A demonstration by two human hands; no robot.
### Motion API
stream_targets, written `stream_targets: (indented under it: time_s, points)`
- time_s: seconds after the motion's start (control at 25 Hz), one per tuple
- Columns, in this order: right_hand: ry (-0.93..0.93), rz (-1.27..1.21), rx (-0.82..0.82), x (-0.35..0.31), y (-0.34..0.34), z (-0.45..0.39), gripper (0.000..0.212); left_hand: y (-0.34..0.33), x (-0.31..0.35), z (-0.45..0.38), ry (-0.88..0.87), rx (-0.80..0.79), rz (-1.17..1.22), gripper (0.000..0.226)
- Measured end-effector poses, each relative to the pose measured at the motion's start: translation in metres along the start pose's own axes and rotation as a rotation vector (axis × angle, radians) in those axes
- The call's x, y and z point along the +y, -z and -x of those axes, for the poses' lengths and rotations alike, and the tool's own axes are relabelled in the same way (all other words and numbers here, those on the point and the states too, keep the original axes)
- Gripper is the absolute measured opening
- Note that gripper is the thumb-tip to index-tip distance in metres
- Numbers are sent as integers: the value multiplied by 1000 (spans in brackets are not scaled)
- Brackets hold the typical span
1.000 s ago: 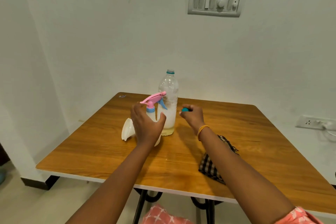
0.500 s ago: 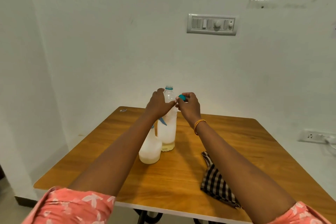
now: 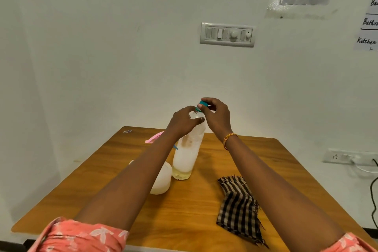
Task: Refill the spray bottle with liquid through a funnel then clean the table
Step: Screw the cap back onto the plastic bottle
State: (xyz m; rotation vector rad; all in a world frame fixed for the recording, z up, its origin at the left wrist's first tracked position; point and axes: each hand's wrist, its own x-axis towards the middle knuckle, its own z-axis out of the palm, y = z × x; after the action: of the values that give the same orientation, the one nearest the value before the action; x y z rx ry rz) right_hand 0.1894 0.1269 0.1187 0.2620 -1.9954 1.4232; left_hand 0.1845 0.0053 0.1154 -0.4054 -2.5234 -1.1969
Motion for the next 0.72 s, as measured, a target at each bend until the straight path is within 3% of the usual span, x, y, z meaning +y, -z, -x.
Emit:
stream_targets:
  time_s: [0.24, 0.36, 0.52, 0.72]
  points:
    - [-14, 46, -120, -4, 34, -1, 24, -19, 21, 12, -8, -30, 135, 45]
    - [-5, 68, -288, -6, 52, -4, 30, -29, 22, 19, -12, -6, 223, 44]
    - [88, 296, -483, -17, 64, -14, 35, -44, 17, 25, 5, -15, 360, 44]
    - [47, 381, -493, -22, 61, -21, 28, -51, 13, 30, -28, -6, 412, 41]
